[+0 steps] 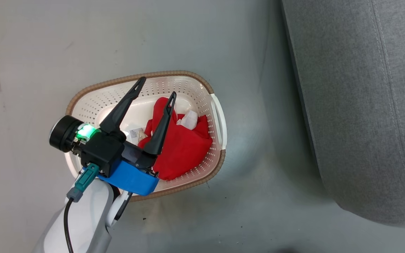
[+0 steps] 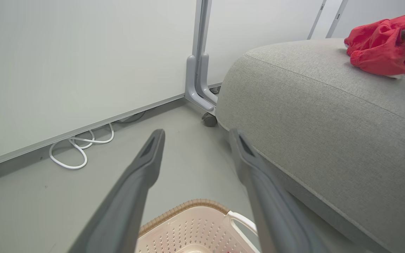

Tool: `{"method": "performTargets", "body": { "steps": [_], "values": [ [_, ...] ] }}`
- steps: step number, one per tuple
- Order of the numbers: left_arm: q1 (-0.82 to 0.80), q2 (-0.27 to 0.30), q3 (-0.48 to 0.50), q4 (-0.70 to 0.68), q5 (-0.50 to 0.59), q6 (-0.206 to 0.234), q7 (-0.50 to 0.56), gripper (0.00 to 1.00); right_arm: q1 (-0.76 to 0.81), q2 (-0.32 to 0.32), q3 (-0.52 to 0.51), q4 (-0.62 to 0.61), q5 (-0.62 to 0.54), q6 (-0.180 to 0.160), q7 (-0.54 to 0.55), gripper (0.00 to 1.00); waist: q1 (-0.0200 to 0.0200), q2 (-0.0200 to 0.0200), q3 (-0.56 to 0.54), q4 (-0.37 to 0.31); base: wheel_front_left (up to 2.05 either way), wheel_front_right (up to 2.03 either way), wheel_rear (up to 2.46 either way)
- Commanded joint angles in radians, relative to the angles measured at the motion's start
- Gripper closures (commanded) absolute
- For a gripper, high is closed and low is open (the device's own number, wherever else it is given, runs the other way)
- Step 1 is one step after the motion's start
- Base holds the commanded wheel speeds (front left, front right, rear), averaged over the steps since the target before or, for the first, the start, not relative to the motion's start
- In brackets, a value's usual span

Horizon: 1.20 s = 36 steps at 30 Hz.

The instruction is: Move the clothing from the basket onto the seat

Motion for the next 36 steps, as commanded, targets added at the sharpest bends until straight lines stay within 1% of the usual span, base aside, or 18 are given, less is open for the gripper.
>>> {"method": "performTargets", "body": {
  "steps": [1,8,9,10,11,20,26,36],
  "values": [
    [-0.017,0.0,-0.004,0.0,-0.003,-0.001,-0.005,0.0,0.005,-0.014,0.003,0.019,-0.015,0.0,-0.017,1.0,-0.0002,0.0001,-0.007,0.004,0.0,0.0,0.0],
    [-0.01,0.011,0.013,0.011,-0.011,-0.001,-0.005,0.0,-0.015,-0.027,0.003,0.062,-0.034,0.0,-0.047,1.0,-0.0002,0.0001,-0.027,0.004,0.0,0.0,0.0],
    [-0.008,0.011,0.015,0.013,-0.012,-0.001,-0.005,0.0,-0.017,-0.029,0.005,0.065,-0.039,0.0,-0.049,0.65,-0.0002,0.0001,-0.031,0.003,0.0,0.0,0.0],
    [-0.006,0.011,0.018,0.015,-0.012,-0.001,-0.005,0.0,-0.018,-0.029,0.007,0.069,-0.042,0.0,-0.052,0.49,-0.0002,0.0001,-0.034,0.002,0.0,0.0,0.0],
    [-0.002,0.01,0.022,0.017,-0.013,-0.001,-0.005,0.0,-0.019,-0.027,0.005,0.075,-0.044,0.0,-0.054,0.0,-0.0002,0.0001,-0.038,0.0,0.0,0.0,0.0],
    [0.013,-0.004,0.017,0.03,-0.017,-0.001,-0.005,0.0,-0.012,-0.019,0.009,0.091,-0.047,0.0,-0.063,0.0,-0.0002,0.0001,-0.061,-0.004,0.0,0.0,0.0],
    [0.021,-0.006,0.018,0.044,-0.023,-0.001,-0.005,0.0,0.013,0.0,0.021,0.096,-0.043,0.0,-0.065,0.0,-0.0002,0.0001,-0.086,-0.011,0.0,0.0,0.0],
    [0.061,-0.033,0.029,0.072,-0.042,-0.001,-0.005,0.0,0.107,0.04,0.068,0.073,-0.031,0.0,-0.076,0.0,-0.0002,0.0001,-0.189,-0.012,0.0,0.0,0.0]
  ]
}}
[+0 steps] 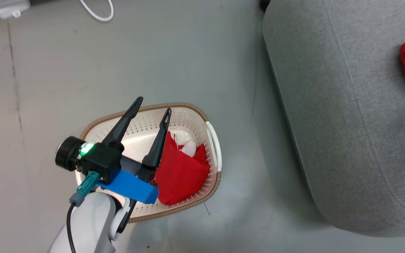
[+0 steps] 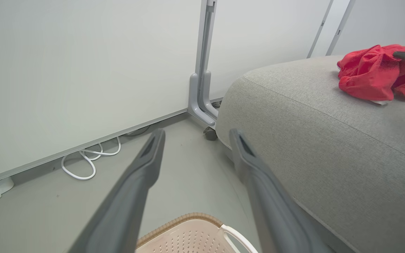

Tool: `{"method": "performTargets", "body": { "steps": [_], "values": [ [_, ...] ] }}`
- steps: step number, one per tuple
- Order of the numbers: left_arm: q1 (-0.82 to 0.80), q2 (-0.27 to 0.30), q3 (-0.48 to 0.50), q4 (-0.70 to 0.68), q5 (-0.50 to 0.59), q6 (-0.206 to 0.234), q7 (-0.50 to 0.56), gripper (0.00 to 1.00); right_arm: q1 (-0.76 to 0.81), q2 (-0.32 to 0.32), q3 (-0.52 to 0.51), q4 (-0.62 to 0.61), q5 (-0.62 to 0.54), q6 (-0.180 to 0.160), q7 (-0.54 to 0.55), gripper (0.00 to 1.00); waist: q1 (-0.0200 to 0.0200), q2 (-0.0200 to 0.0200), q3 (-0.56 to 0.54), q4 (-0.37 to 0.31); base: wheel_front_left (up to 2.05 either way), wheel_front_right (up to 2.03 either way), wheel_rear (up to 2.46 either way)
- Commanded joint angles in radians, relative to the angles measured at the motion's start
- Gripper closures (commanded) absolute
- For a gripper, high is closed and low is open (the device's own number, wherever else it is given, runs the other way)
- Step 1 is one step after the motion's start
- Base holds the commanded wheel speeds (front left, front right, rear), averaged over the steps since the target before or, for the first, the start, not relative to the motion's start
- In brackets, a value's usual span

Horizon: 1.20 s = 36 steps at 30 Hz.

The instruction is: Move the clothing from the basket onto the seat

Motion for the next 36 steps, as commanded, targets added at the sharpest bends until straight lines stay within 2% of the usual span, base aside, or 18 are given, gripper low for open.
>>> {"method": "performTargets", "body": {
  "steps": [1,6,16,27,36],
  "values": [
    [0.014,-0.003,0.01,0.005,-0.005,-0.001,-0.005,0.0,0.026,0.008,0.011,-0.008,0.0,0.0,-0.005,0.0,0.0,0.0,-0.036,0.0,0.0,0.0,0.0],
    [0.057,-0.03,0.032,0.022,-0.02,-0.001,-0.005,0.0,0.117,0.036,0.063,-0.072,0.006,0.0,-0.015,0.0,0.0,0.0,-0.113,0.012,0.0,0.0,0.0],
    [0.165,-0.079,0.112,0.059,-0.04,-0.001,-0.005,0.0,0.369,0.166,0.186,-0.297,0.058,0.0,-0.01,0.0,0.0,0.0,-0.263,0.042,0.0,0.0,0.0],
    [0.286,-0.119,0.217,0.089,-0.035,-0.001,-0.005,0.0,0.637,0.219,0.338,-0.584,0.064,0.0,0.088,0.0,0.0,0.0,-0.414,0.089,0.0,0.0,0.0],
    [0.334,-0.13,0.283,0.101,-0.024,-0.001,-0.005,0.0,0.775,0.235,0.429,-0.752,0.091,0.0,0.158,0.0,0.0,0.0,-0.453,0.152,0.0,0.0,0.0]
  ]
}}
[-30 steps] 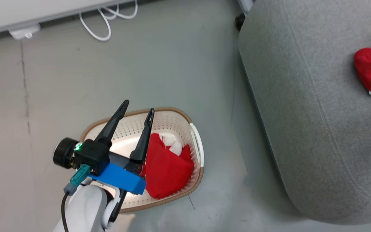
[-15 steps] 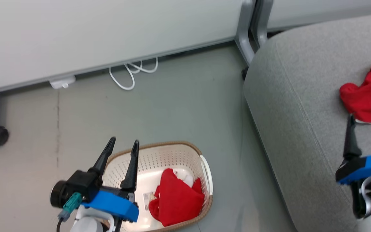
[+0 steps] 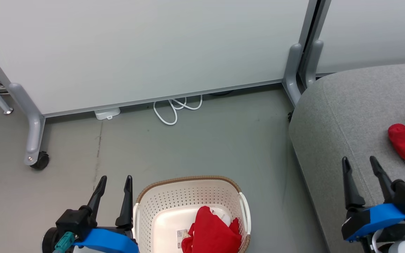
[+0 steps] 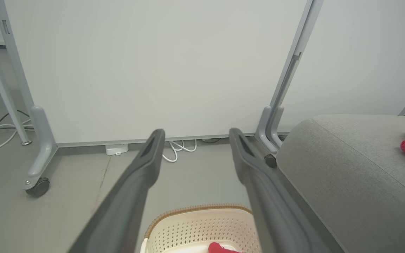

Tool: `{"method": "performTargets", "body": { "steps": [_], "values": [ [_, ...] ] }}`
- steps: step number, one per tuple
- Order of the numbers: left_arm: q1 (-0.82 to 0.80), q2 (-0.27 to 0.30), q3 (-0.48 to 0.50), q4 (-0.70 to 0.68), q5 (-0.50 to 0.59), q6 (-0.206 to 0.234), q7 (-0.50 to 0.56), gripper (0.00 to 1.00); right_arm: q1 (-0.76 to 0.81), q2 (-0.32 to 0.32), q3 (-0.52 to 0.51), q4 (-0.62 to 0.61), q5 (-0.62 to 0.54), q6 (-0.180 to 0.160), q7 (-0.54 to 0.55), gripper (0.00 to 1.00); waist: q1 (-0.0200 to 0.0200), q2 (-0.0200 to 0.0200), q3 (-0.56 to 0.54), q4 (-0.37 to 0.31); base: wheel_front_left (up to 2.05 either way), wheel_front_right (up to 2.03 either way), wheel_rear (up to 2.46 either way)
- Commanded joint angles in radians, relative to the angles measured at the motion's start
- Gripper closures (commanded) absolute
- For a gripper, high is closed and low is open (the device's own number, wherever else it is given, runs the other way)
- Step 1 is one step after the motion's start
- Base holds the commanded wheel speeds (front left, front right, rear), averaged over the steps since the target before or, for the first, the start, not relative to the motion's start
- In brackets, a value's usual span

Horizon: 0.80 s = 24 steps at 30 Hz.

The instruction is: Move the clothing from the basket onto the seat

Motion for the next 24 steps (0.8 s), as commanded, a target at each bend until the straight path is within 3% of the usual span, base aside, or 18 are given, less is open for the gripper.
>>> {"method": "performTargets", "body": {
  "steps": [1,8,24],
  "values": [
    [0.009,0.003,0.011,0.001,0.003,-0.001,-0.005,0.0,0.029,0.002,0.019,-0.013,0.019,0.0,0.005,0.0,0.0003,-0.0001,-0.01,0.017,0.0,0.0,0.0],
    [0.033,0.007,0.059,0.004,0.006,-0.001,-0.005,0.0,0.061,0.002,0.078,-0.012,0.081,0.0,-0.004,0.0,0.0003,-0.0001,-0.029,0.046,0.0,0.0,0.0],
    [0.044,0.005,0.083,-0.003,0.015,-0.001,-0.005,0.0,0.079,0.002,0.112,-0.026,0.09,0.0,-0.009,0.0,0.0003,-0.0001,-0.039,0.089,0.0,0.0,0.0]
  ]
}}
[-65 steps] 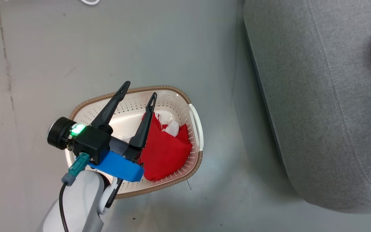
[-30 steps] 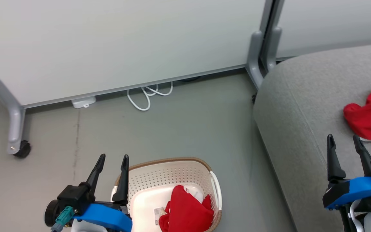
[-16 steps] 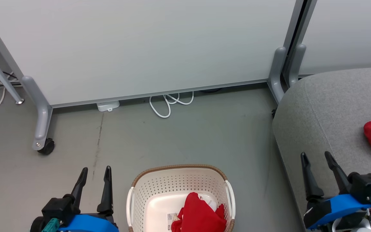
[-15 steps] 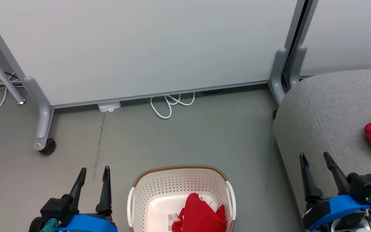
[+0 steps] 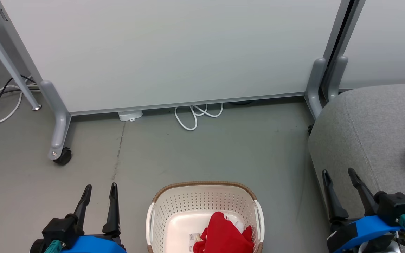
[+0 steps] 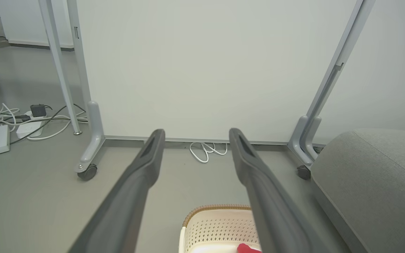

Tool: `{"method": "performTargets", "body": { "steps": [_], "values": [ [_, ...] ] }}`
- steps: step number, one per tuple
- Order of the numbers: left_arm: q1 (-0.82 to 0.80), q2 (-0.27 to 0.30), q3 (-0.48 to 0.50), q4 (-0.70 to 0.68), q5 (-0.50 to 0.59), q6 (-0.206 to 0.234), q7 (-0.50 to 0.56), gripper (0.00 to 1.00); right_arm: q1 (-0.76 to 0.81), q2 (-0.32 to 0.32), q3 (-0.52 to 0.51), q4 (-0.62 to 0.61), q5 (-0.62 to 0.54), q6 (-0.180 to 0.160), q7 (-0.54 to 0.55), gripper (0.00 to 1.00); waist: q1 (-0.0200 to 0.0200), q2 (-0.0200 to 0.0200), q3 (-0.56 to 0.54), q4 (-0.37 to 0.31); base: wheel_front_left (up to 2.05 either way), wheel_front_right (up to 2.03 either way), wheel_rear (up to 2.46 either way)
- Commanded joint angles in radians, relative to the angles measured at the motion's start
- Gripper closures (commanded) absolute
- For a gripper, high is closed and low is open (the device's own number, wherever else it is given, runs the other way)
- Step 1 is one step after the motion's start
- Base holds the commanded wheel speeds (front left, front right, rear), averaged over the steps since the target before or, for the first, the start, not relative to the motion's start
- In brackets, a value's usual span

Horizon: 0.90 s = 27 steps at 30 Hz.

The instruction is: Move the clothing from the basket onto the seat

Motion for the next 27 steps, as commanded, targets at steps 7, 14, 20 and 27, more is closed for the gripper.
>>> {"method": "performTargets", "body": {
  "steps": [7,14,20,27],
  "values": [
    [-0.005,-0.001,0.005,-0.004,0.007,-0.001,-0.005,0.0,0.002,0.001,0.006,0.002,0.005,0.0,-0.006,0.0,0.0,-0.0001,0.012,-0.003,0.0,0.0,0.0],
    [-0.018,0.0,-0.008,-0.003,0.006,-0.001,-0.005,0.0,-0.009,0.001,0.006,-0.004,-0.003,0.0,-0.012,0.0,0.0,-0.0001,0.028,-0.008,0.0,0.0,0.0],
    [-0.065,0.007,-0.065,0.012,0.007,-0.001,-0.005,0.0,-0.034,0.001,-0.001,-0.025,-0.017,0.0,-0.02,0.0,0.0,-0.0001,0.08,-0.012,0.0,0.0,0.0],
    [-0.178,0.007,-0.162,0.079,-0.007,-0.001,-0.005,0.0,-0.101,0.001,0.016,-0.062,-0.046,0.0,-0.012,0.0,0.0,-0.0001,0.211,-0.039,0.0,0.0,0.0]
  ]
}}
